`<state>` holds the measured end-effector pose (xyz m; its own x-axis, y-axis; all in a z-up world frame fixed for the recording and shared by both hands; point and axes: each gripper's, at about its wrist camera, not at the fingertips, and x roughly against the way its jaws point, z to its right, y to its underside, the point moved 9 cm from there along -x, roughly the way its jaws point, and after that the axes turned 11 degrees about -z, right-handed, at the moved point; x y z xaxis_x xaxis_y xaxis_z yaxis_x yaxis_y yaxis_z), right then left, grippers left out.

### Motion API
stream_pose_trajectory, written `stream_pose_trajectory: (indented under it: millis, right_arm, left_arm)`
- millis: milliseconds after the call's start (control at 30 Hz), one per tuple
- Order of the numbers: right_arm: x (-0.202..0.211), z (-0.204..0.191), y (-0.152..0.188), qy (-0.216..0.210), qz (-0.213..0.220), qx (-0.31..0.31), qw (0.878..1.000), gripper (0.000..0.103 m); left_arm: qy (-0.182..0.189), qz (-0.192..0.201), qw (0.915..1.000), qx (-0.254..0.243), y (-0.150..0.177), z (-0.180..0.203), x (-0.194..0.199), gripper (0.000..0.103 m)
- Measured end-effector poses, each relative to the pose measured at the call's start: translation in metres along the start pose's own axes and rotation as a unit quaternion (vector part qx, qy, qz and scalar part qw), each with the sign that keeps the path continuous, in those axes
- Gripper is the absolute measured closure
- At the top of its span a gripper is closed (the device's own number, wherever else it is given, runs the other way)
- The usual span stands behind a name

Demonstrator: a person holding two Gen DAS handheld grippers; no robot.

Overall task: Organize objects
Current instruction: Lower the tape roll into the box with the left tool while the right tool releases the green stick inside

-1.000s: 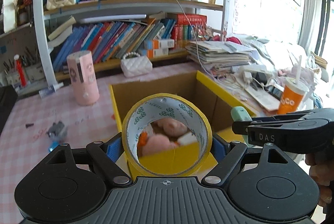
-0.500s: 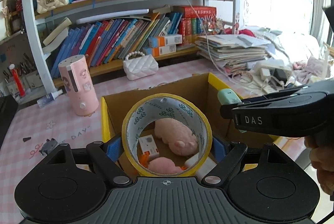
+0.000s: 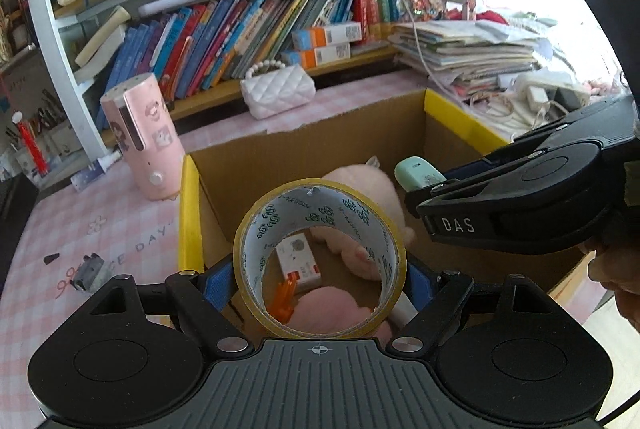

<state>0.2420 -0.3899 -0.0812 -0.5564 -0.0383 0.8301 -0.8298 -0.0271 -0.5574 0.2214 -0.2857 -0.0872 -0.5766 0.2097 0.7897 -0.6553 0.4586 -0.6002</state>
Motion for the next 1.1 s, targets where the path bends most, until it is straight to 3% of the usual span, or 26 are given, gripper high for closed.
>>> stream_pose_trajectory:
  millis: [433, 733, 1100]
  right_arm:
    - [-0.025, -0.011, 0.005, -0.019, -0.05, 0.053, 0.997, 0.08]
    - [-0.03, -0.009, 0.007, -0.033, -0.077, 0.043, 0.996, 0.08]
    - [-0.031, -0.009, 0.007, -0.034, -0.079, 0.042, 0.995, 0.08]
  left_arm:
    - [0.009, -0.022, 0.9996, 0.013, 0.003, -0.003, -0.014, 0.018]
    - [0.005, -0.02, 0.9997, 0.013, 0.003, -0.002, -0.016, 0.018]
    - [0.006, -0.012, 0.9996, 0.023, 0.004, -0.004, -0.005, 0.015]
